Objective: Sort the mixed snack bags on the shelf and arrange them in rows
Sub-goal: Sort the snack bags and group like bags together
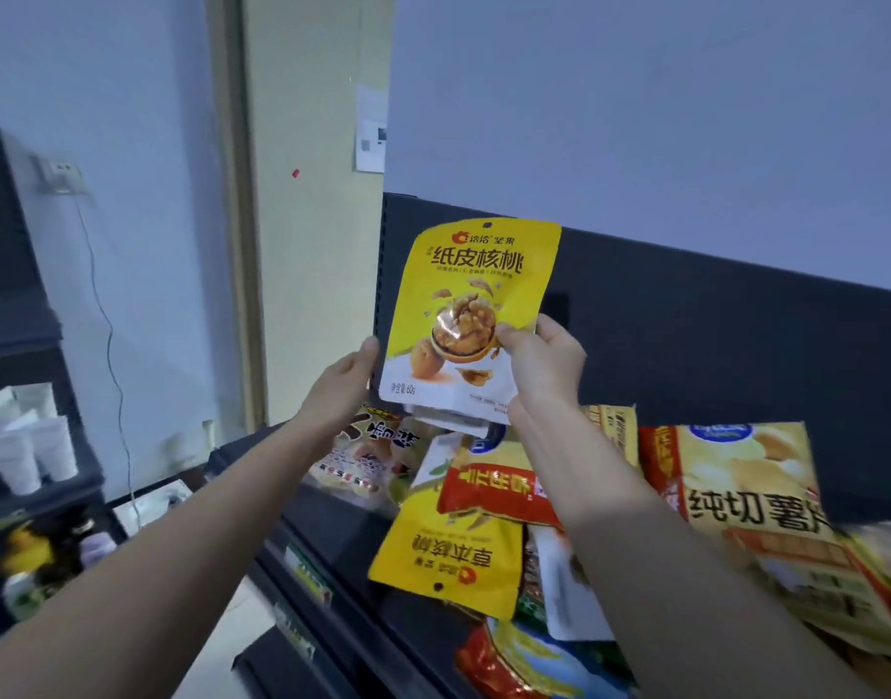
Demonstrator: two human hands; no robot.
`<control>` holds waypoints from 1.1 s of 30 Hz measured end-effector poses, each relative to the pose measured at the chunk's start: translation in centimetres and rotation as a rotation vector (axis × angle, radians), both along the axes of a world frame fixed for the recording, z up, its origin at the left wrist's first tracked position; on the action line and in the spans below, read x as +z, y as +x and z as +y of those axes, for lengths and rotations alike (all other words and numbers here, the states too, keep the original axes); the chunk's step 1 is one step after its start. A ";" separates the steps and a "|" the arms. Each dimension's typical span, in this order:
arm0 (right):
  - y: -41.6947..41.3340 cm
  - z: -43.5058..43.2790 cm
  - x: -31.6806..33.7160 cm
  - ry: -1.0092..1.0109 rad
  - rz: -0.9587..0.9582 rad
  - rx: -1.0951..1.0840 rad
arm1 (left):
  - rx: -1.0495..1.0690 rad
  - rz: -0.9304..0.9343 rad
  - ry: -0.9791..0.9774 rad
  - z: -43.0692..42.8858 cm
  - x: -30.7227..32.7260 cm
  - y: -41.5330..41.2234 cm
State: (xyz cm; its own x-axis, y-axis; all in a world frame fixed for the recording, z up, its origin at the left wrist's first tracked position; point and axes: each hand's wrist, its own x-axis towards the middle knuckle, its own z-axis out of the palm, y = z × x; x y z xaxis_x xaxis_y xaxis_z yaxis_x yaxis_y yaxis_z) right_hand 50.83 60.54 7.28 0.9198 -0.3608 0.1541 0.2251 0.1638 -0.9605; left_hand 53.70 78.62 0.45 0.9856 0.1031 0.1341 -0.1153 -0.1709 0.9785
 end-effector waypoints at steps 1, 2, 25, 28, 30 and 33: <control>0.7 0.7 -0.4 -0.023 0.021 -0.022 | 0.073 0.021 0.064 1.0 -1.0 1.0; 1.3 1.3 -0.8 -0.043 0.035 -0.045 | 0.127 0.046 0.149 2.2 -2.1 1.7; 8.3 6.4 -7.0 -0.218 0.239 -0.112 | 0.285 0.270 0.572 8.7 -10.4 8.6; 8.8 6.4 -7.0 -0.196 0.241 -0.145 | 0.393 0.130 0.564 8.9 -8.5 8.9; 8.8 6.5 -6.9 -0.169 0.234 -0.164 | 0.460 0.054 0.547 9.4 -6.8 9.0; 8.7 6.8 -7.0 -0.135 0.239 -0.166 | 0.581 -0.058 0.512 10.4 -4.3 8.7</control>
